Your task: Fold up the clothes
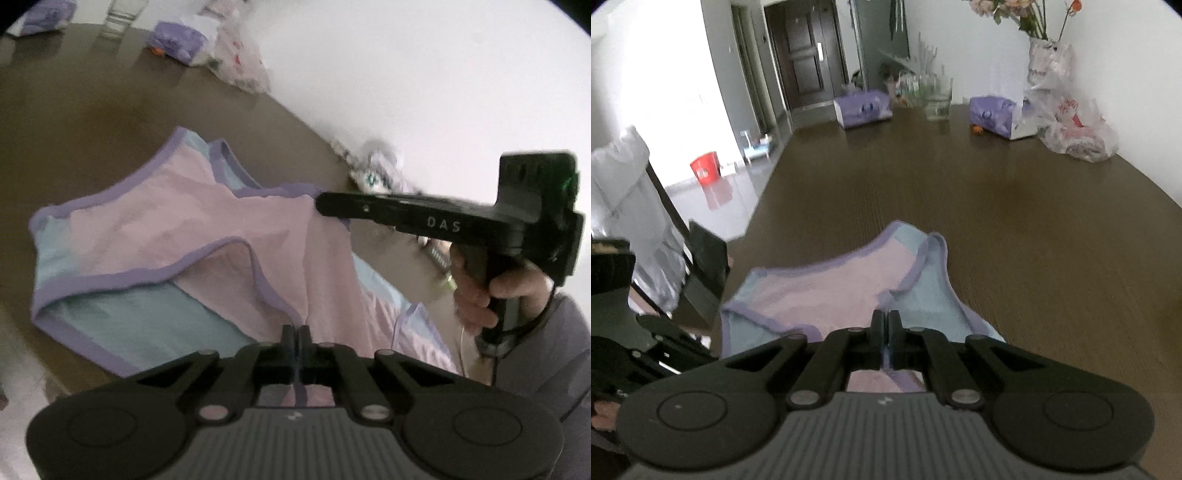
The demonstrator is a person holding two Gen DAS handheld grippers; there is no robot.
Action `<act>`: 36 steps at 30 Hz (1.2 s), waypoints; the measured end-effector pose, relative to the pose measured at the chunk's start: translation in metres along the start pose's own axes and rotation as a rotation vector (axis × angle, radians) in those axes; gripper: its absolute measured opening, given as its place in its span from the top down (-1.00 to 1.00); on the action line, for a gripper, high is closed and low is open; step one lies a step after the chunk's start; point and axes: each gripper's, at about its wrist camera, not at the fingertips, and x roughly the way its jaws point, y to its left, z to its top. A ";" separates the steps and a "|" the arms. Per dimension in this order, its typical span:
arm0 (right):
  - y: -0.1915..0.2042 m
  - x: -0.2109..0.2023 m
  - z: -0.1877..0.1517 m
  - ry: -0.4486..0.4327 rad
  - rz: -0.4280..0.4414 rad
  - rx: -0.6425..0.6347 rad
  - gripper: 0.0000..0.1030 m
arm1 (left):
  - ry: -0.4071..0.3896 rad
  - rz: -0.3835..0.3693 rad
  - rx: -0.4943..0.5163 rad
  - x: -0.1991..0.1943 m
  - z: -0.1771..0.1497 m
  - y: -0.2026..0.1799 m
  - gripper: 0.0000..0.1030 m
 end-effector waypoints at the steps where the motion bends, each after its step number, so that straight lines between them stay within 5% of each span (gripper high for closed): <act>1: -0.001 0.000 0.001 -0.011 0.003 0.006 0.97 | -0.039 -0.008 0.001 -0.007 -0.002 0.001 1.00; 4: -0.003 0.003 0.001 -0.041 0.022 0.029 0.97 | -0.181 0.008 0.093 -0.029 -0.013 -0.006 1.00; 7: -0.006 0.010 -0.001 -0.053 0.019 0.051 0.97 | -0.230 0.057 0.168 -0.032 -0.022 -0.012 1.00; 9: -0.007 0.013 -0.001 -0.076 0.016 0.067 0.95 | -0.208 0.054 0.168 -0.031 -0.023 -0.011 1.00; 13: -0.014 0.009 0.001 -0.082 -0.060 0.111 0.56 | -0.125 0.083 0.188 -0.029 -0.024 -0.010 0.92; 18: -0.036 0.000 -0.001 -0.019 -0.277 0.203 0.56 | -0.171 0.090 0.208 -0.042 -0.015 -0.011 0.68; 20: -0.034 0.008 -0.005 0.027 -0.302 0.212 0.56 | -0.161 0.097 0.256 -0.036 -0.011 -0.019 0.48; 25: -0.005 0.033 -0.014 0.100 -0.317 0.152 0.58 | -0.045 0.152 0.349 -0.004 -0.017 -0.023 0.49; 27: 0.003 0.046 -0.016 0.159 -0.372 0.099 0.76 | -0.018 0.168 0.367 0.002 -0.024 -0.023 0.50; 28: 0.003 0.047 -0.015 0.152 -0.387 0.088 0.95 | -0.015 0.177 0.380 0.002 -0.027 -0.024 0.55; 31: -0.017 0.039 -0.011 0.090 -0.437 0.202 0.96 | -0.023 0.211 0.453 0.000 -0.034 -0.023 0.80; 36: -0.037 0.025 -0.015 -0.012 -0.436 0.348 0.74 | -0.022 0.191 0.427 -0.006 -0.033 -0.019 0.79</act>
